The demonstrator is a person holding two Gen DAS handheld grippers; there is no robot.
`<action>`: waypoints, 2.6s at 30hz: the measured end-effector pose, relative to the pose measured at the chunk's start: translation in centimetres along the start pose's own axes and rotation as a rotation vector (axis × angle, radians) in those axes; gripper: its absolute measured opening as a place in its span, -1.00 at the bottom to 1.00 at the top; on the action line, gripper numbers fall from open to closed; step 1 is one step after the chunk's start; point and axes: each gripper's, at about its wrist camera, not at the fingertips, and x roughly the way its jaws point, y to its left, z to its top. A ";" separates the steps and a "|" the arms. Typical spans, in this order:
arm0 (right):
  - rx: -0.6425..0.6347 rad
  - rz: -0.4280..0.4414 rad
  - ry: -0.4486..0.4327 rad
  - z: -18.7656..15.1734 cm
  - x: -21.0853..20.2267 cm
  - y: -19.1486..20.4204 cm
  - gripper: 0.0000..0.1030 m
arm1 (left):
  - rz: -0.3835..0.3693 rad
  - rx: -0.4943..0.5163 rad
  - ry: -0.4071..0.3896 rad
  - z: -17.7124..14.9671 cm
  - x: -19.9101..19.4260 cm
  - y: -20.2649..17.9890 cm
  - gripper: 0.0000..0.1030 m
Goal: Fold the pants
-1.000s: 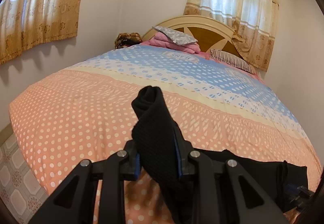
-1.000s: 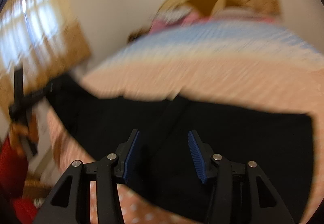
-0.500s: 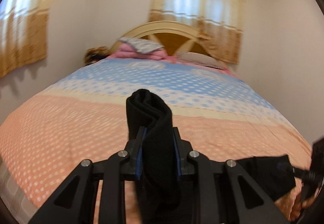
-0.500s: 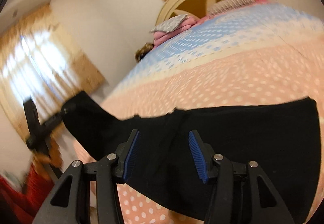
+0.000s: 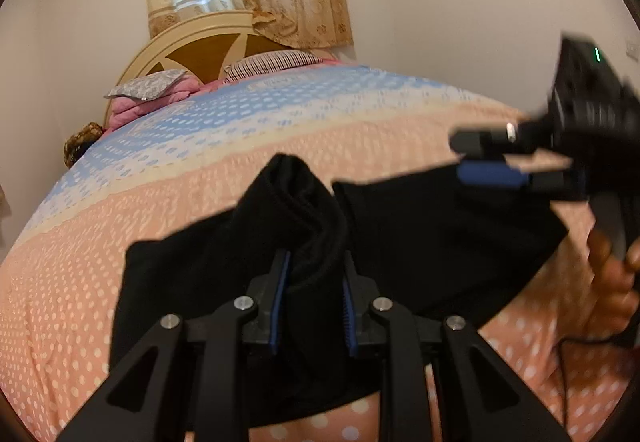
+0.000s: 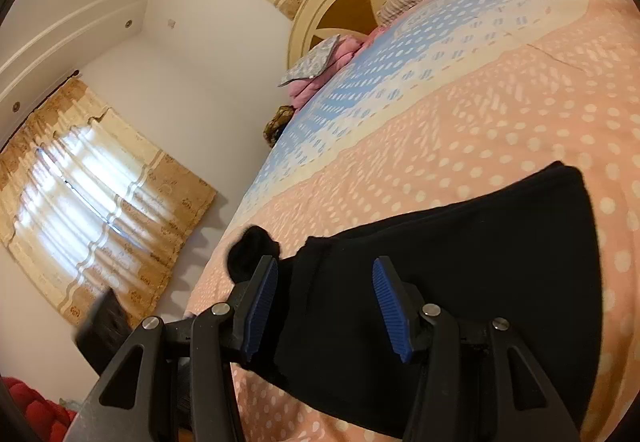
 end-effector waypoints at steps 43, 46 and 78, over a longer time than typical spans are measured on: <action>-0.143 0.079 0.147 3.0 1.2 4.7 -0.60 | -0.213 0.083 -0.166 5.0 -4.7 -11.8 -0.52; -0.116 0.034 0.130 2.9 -1.0 2.6 -0.60 | -0.246 0.098 -0.141 5.3 -4.1 -14.6 -0.52; 0.058 -0.147 0.077 1.5 -5.3 -7.5 -0.59 | -0.312 0.192 -0.031 6.7 -1.5 -11.4 0.82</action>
